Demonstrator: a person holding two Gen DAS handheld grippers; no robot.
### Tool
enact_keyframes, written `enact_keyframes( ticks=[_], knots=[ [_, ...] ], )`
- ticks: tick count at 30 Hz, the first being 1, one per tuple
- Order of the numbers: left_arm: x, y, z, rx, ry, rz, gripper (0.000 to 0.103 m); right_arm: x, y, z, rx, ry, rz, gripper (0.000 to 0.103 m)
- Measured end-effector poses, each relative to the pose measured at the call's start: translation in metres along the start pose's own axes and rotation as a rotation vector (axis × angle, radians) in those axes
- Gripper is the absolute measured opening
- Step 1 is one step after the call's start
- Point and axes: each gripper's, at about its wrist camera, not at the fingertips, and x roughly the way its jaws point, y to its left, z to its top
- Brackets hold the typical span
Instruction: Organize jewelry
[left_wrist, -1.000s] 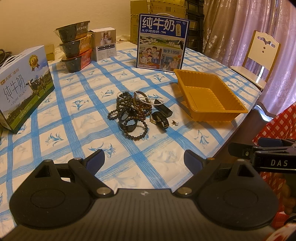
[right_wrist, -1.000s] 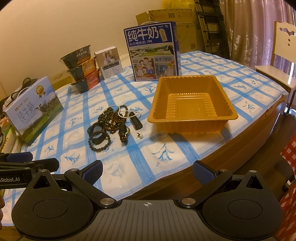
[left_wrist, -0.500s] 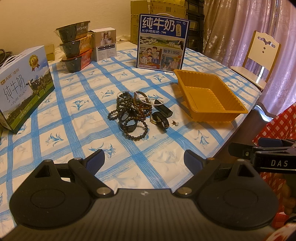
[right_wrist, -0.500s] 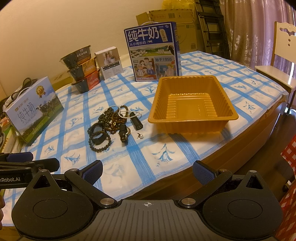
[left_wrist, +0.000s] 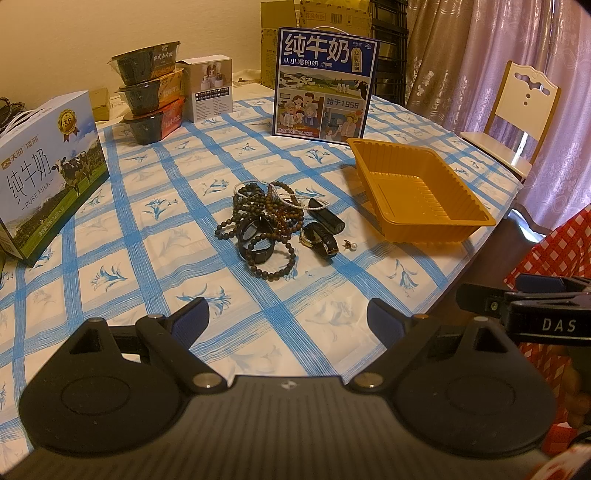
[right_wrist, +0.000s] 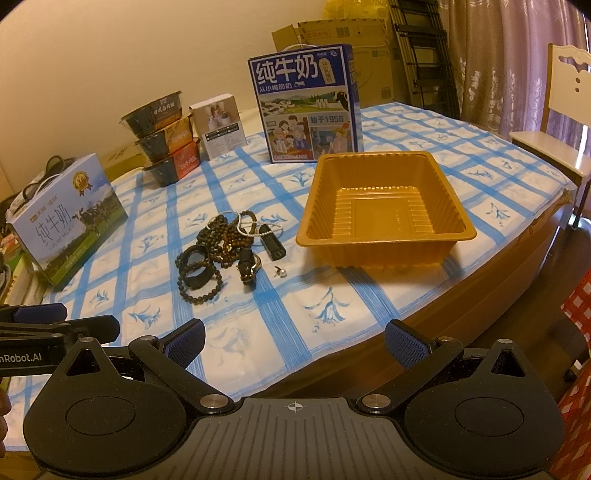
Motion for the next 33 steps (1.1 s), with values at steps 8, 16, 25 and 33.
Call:
enact_keyframes(
  ticks=[8, 16, 25, 33],
  knots=[
    [0.0000, 0.0000, 0.0000, -0.001, 0.001, -0.002, 0.092, 0.0003, -0.0002, 0.0004, 0.001, -0.001, 0.000, 0.103],
    [0.0000, 0.0001, 0.0000, -0.001, 0.000, -0.002, 0.092, 0.0006, 0.0000, 0.0012, 0.000, -0.001, 0.001, 0.103],
    [0.0000, 0.0001, 0.0000, -0.001, 0.000, -0.002, 0.092, 0.0036, 0.0013, 0.0002, 0.001, -0.002, 0.001, 0.103],
    [0.0000, 0.0001, 0.0000, -0.001, 0.000, -0.002, 0.092, 0.0036, -0.0004, 0.0029, 0.001, -0.004, 0.004, 0.103]
  ],
)
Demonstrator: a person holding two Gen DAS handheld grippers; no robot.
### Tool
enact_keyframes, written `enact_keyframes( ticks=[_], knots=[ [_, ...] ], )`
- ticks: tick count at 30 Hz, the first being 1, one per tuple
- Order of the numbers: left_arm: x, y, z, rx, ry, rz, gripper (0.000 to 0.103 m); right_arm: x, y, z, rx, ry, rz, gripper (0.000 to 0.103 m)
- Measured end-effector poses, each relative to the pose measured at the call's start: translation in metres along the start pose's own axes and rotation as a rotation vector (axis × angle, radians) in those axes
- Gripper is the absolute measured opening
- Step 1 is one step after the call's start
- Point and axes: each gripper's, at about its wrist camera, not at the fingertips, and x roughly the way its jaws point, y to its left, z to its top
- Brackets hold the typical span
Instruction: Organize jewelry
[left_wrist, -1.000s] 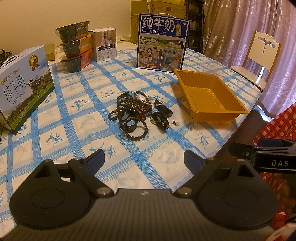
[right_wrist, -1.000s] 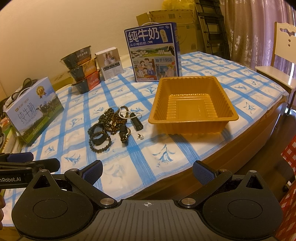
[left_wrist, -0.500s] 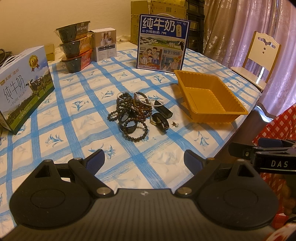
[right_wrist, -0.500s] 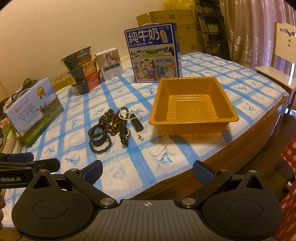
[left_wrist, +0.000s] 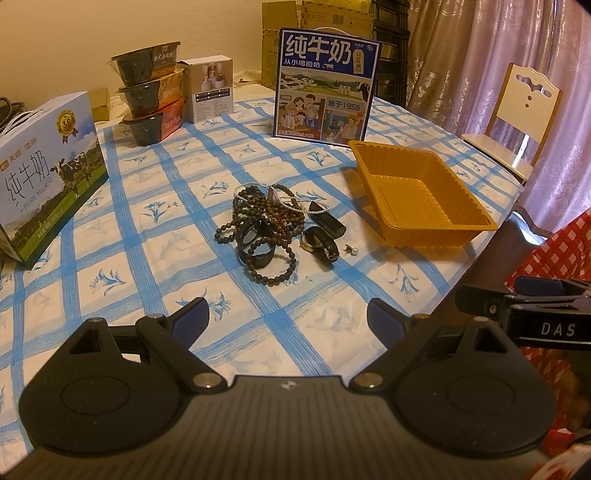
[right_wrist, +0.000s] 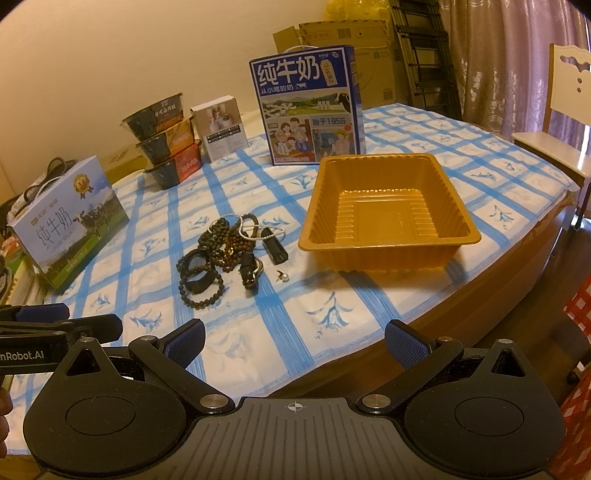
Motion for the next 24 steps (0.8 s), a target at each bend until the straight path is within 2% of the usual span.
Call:
enact_keyframes(
  ticks=[6, 7, 8, 15, 17, 24],
  knots=[
    [0.000, 0.000, 0.000, 0.001, -0.006, -0.011, 0.092, 0.002, -0.005, 0.000, 0.005, -0.009, -0.013, 0.103],
    [0.005, -0.001, 0.012, 0.005, -0.012, -0.009, 0.092, 0.003, -0.006, -0.001, 0.006, -0.013, -0.017, 0.103],
    [0.014, 0.002, 0.012, 0.009, -0.016, -0.004, 0.092, 0.007, -0.005, 0.009, 0.010, -0.019, -0.021, 0.103],
    [0.043, 0.002, 0.012, 0.034, -0.028, 0.010, 0.092, 0.026, -0.034, 0.011, 0.054, -0.093, -0.066, 0.102],
    [0.054, 0.002, 0.013, 0.042, -0.029, 0.004, 0.091, 0.033, -0.046, 0.013, 0.073, -0.121, -0.090, 0.096],
    [0.092, -0.004, 0.018, 0.049, -0.026, -0.019, 0.091, 0.059, -0.090, 0.017, 0.140, -0.199, -0.168, 0.089]
  ],
)
